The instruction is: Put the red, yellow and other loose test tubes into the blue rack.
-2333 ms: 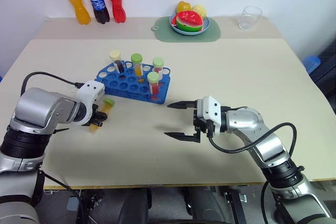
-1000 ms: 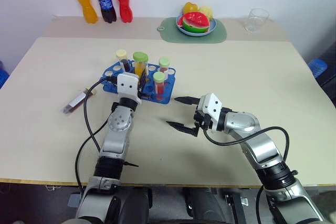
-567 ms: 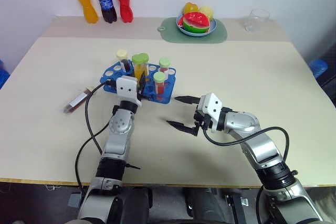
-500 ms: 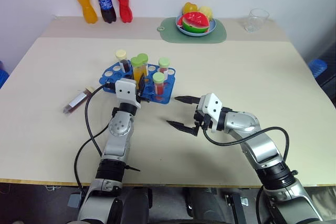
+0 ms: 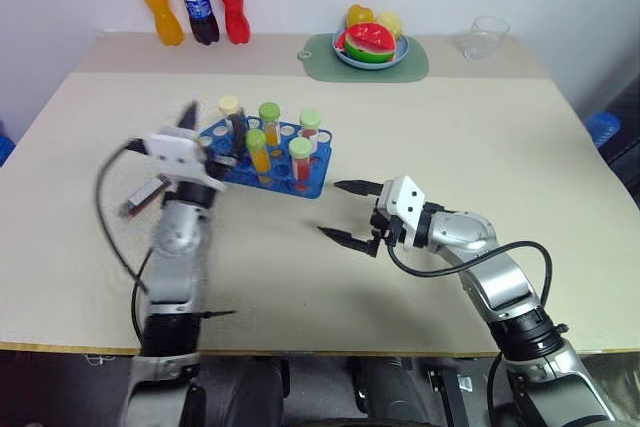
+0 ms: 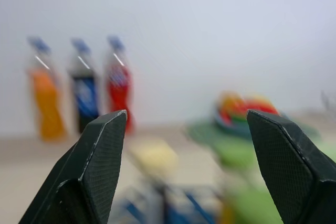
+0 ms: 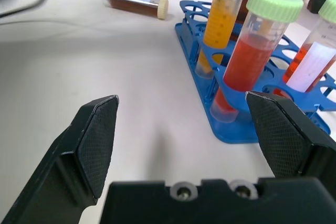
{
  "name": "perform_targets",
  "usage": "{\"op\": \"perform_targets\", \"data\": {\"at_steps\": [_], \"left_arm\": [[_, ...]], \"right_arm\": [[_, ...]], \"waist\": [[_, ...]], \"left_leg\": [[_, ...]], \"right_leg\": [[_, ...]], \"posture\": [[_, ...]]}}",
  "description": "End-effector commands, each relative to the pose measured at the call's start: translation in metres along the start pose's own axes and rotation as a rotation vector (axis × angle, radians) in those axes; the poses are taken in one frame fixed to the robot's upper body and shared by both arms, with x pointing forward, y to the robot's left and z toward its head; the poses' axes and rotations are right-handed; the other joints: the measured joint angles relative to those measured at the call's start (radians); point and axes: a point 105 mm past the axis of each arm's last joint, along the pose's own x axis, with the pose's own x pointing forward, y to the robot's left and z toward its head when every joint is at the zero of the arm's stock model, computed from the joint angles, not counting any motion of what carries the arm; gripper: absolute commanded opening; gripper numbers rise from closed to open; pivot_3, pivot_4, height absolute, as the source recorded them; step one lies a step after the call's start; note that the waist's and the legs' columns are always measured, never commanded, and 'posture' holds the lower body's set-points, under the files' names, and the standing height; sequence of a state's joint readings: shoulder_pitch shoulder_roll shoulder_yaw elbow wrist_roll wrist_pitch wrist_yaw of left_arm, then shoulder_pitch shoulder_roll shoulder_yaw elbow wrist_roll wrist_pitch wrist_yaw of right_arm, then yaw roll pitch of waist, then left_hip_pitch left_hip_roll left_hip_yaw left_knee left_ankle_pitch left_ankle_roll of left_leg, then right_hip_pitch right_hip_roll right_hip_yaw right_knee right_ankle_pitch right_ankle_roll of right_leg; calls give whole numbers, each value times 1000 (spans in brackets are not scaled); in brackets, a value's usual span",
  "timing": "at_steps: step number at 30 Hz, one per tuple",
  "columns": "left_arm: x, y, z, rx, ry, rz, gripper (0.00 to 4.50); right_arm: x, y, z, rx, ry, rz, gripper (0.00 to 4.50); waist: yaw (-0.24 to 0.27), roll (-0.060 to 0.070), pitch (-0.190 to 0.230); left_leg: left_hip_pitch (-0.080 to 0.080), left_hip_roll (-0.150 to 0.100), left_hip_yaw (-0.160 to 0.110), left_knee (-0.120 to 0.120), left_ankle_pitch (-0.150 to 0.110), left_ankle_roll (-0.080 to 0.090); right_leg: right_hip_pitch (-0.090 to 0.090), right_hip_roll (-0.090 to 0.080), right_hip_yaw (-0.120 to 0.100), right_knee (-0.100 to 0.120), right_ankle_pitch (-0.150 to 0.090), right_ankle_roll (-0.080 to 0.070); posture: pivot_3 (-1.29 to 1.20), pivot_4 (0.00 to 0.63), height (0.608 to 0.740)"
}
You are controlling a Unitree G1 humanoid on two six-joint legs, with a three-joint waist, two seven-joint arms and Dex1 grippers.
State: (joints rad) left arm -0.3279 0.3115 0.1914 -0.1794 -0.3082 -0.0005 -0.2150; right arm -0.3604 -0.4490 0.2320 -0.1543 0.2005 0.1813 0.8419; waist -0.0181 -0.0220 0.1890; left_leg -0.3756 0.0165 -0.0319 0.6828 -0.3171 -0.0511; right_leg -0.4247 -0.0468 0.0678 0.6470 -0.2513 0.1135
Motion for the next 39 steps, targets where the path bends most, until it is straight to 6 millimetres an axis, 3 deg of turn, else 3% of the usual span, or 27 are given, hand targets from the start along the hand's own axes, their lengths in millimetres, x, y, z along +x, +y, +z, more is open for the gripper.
{"op": "perform_targets", "data": {"at_steps": [1,2,7,13,20,23,24,28,30,32,35,36,39], "left_arm": [[-1,45,23,17,144,-7,4230],[-4,60,13,46,278,-7,4457],[-25,119,-20,150,793,25,4457],[-33,118,-51,135,1193,-165,4457],[-36,117,-85,152,1391,-305,4457],[-39,115,-91,150,1434,-345,3615],[-37,118,-90,170,1435,-335,3104],[-24,133,-82,250,1382,-292,1048],[-8,143,-71,282,1264,-215,1048],[21,155,-52,357,1004,-89,1048],[47,168,-15,439,629,156,1048],[48,165,-5,402,522,209,1048],[47,119,28,235,154,181,1048]], "right_arm": [[-1,-4,15,-27,-54,-11,4293],[0,-3,15,-28,-56,-4,4293],[6,-2,17,-23,-72,26,4293],[3,8,25,-40,-68,142,4293],[-3,11,39,-70,-76,149,4293],[-3,11,38,-73,-67,134,4293],[-4,12,37,-71,-65,125,4293],[-6,14,35,-63,-59,102,4293],[-7,15,33,-62,-56,99,4293],[-8,14,32,-60,-52,93,4293],[-8,13,30,-56,-48,79,4293],[-7,12,29,-53,-48,74,4293],[-5,10,26,-43,-54,45,4293]], "waist": [[-5,0,0],[-6,0,0],[-9,1,1],[1,-3,3],[-5,-2,3],[-4,-2,3],[-3,-2,3],[-3,-2,3],[-4,-3,3],[-1,-3,3],[1,-3,3],[4,-3,3],[7,-4,2]], "left_leg": [[0,0,0,0,0,0],[1,0,0,-1,0,0],[1,0,0,-1,0,0],[0,0,0,-1,0,0],[-1,0,1,-2,0,0],[-1,0,1,-1,0,0],[-1,0,1,-1,0,0],[-1,0,0,-1,0,0],[-2,0,1,-1,0,0],[-2,0,0,-1,0,0],[-6,0,-1,0,0,0],[-6,0,0,0,0,0],[-10,-1,0,1,0,0]], "right_leg": [[0,0,0,0,0,0],[0,1,0,1,0,0],[0,0,0,1,-1,0],[-1,1,-1,0,-1,0],[-2,2,-1,0,-1,-1],[-2,1,-1,0,-1,-1],[-2,1,-1,0,-1,-1],[-2,1,-1,0,-1,-1],[-2,1,-1,0,-1,-1],[-3,1,-1,1,-1,-1],[-6,-1,-1,1,-1,0],[-6,-3,-1,1,-1,0],[-10,-6,-1,1,0,0]], "posture": [[0,150,734],[0,150,734],[0,150,734],[0,150,734],[0,150,734],[0,150,734],[0,150,734],[0,150,734],[0,150,734],[0,150,734],[0,150,734],[0,150,734],[0,150,734]]}}
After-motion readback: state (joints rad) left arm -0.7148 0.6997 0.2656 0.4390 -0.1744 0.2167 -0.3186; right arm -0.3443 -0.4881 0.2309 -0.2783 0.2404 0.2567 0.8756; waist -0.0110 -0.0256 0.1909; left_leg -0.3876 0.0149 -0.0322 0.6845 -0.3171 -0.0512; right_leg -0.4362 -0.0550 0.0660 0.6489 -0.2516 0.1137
